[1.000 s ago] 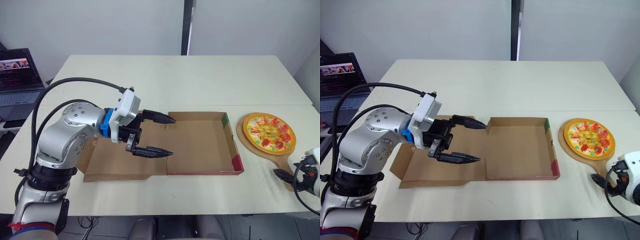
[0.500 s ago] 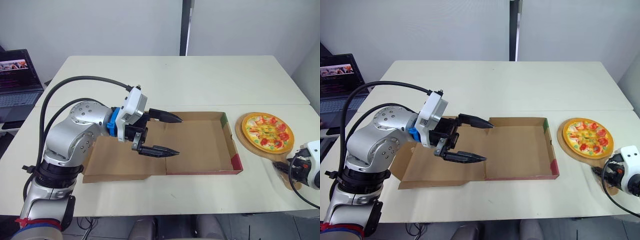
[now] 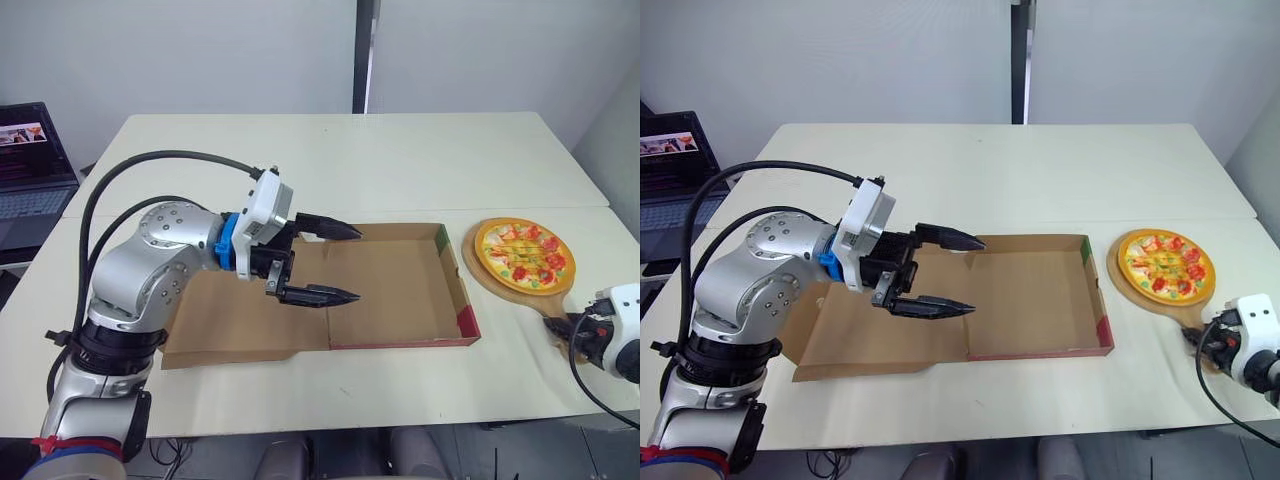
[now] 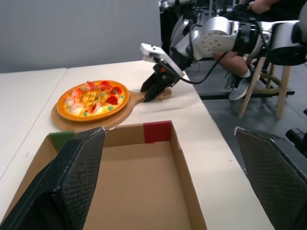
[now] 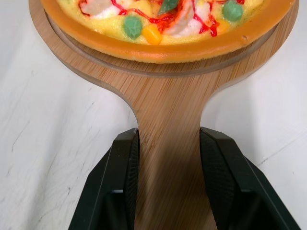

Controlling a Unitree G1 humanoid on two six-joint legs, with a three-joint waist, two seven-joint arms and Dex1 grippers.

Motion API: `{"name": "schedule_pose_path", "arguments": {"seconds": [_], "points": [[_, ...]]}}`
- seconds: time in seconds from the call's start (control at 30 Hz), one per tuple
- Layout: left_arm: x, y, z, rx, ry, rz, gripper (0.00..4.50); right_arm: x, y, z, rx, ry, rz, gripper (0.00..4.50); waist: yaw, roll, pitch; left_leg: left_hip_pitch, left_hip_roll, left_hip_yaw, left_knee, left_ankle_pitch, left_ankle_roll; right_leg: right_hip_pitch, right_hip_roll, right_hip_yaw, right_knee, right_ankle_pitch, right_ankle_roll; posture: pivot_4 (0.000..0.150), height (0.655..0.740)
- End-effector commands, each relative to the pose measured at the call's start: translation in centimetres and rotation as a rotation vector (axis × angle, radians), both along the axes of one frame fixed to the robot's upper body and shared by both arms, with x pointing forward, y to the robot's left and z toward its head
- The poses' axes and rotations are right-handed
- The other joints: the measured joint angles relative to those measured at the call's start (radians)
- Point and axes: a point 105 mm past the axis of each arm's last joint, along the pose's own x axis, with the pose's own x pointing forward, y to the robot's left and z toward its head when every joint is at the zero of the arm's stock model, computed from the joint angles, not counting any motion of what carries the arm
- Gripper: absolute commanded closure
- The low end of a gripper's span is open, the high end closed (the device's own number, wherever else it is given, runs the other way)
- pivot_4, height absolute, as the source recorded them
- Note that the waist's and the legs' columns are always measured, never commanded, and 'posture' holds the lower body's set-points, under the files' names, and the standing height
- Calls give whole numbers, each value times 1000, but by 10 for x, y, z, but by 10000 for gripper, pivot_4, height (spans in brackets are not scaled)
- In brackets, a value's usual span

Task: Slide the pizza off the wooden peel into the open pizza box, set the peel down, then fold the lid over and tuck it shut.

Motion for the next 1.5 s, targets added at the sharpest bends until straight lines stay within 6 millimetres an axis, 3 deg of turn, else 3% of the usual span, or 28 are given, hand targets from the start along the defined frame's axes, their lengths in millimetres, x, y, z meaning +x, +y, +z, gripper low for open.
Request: {"name": "schedule_pose_path", "arguments": {"seconds": [0.03,0.5,0.63,0.87,1.23,1.5], "points": [[2,10,13,-7,-61,36,0,9,-8,30,-11,-154,-41,29233,1,0,0,0,0,0,0,0,0,0,0,0,0,0,0,1500,7400],[3,33,8,28,-44,156,0,14,-6,82,-77,-269,54,29233,2,10,5,-1,0,1,-2,-1,1,-2,0,1,0,0,0,1500,7400],[-9,46,-4,69,6,182,0,21,5,110,-99,-319,130,29232,-2,15,7,-1,0,4,-1,-2,3,-3,-1,3,0,0,0,1500,7400],[-14,53,-8,86,-2,216,0,27,34,133,-147,-310,320,29233,3,14,7,-2,0,3,-1,-2,3,-3,-1,2,0,0,0,1500,7400],[-28,61,-16,114,23,235,0,34,80,141,-315,-242,634,29232,4,13,8,-7,0,2,-1,-2,3,-8,-1,1,-1,0,0,1500,7400],[-35,63,-18,114,28,252,0,40,93,137,-387,-212,753,29233,6,13,8,-15,0,3,0,-1,2,-17,-1,1,0,1,0,1500,7400]]}}
